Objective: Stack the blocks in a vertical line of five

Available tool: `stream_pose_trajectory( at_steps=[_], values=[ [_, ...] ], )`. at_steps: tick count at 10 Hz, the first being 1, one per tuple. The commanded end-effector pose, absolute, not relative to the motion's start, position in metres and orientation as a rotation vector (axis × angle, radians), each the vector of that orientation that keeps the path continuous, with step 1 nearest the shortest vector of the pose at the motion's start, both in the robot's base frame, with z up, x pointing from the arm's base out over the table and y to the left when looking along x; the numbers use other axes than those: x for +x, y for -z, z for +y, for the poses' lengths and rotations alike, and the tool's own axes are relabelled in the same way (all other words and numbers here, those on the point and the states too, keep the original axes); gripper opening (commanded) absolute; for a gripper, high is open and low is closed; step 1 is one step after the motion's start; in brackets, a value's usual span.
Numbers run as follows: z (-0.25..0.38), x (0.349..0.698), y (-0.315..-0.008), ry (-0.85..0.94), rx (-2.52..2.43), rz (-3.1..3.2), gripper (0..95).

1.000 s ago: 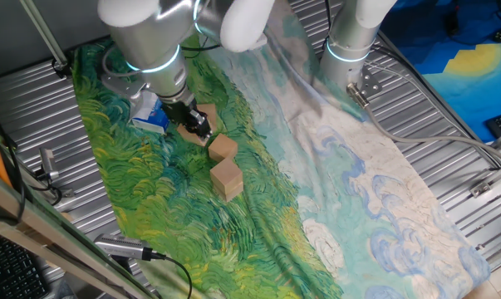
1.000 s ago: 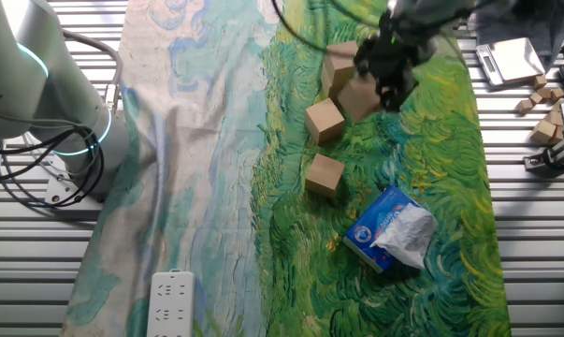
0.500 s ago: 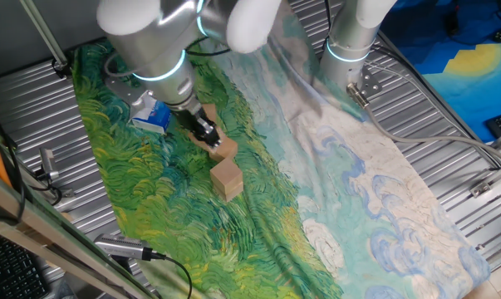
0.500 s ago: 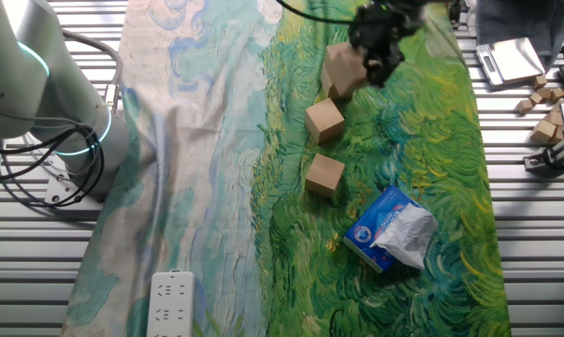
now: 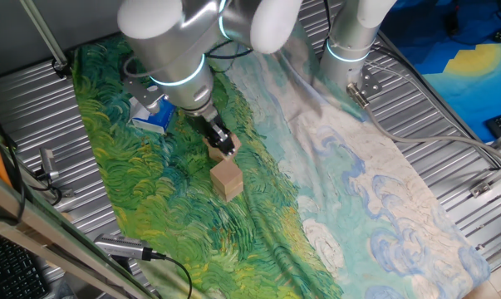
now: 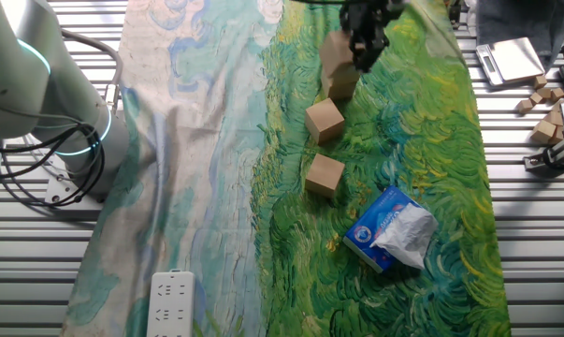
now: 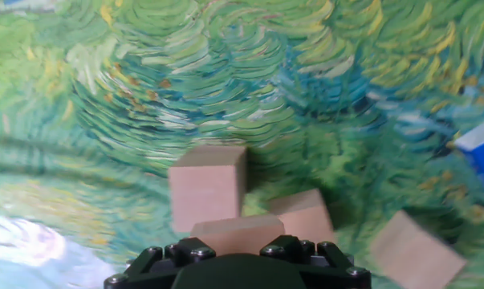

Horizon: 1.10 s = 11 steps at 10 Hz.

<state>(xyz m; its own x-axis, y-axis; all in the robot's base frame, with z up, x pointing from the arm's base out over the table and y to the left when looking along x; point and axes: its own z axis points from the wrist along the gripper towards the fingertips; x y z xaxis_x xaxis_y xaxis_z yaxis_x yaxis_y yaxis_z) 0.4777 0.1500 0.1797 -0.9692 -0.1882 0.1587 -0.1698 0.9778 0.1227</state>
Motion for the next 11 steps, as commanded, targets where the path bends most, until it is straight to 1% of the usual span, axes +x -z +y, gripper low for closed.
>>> stream_pose_trajectory(
  at_steps=[1,8,11],
  values=[
    [0.168,0.474,-0.180,0.166,0.186,-3.004,0.0],
    [0.180,0.480,-0.174,0.135,0.172,-3.128,0.0],
    [0.183,0.484,-0.169,0.084,0.218,-3.133,0.0]
  ],
)
